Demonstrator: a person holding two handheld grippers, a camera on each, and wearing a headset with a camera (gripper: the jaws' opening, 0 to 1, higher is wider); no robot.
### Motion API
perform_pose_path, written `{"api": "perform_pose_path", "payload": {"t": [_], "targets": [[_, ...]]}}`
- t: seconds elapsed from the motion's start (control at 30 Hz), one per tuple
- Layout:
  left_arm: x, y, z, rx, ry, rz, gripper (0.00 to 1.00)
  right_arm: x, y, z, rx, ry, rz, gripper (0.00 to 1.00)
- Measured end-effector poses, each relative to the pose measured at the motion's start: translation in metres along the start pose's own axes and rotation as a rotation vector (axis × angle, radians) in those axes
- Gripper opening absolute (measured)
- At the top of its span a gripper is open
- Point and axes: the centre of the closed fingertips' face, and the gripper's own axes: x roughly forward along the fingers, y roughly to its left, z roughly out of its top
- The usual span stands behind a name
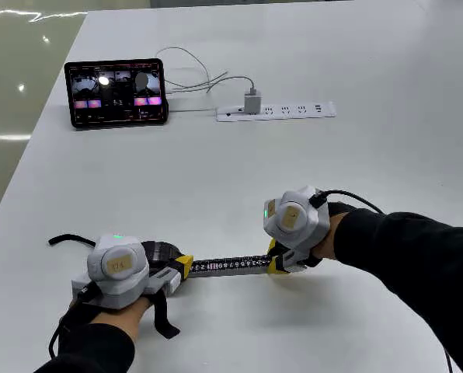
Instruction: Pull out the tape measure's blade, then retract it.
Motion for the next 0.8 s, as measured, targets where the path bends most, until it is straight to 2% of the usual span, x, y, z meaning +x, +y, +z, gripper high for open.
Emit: {"api": "perform_pose_path", "payload": {"t": [0.8], "targets": [[-0.0006,0.0002,-0.0005,-0.012,0.003,-0.007,0.61,0.0038,0.0,0.0071,0.012,-0.005,-0.003,0.09]]}}
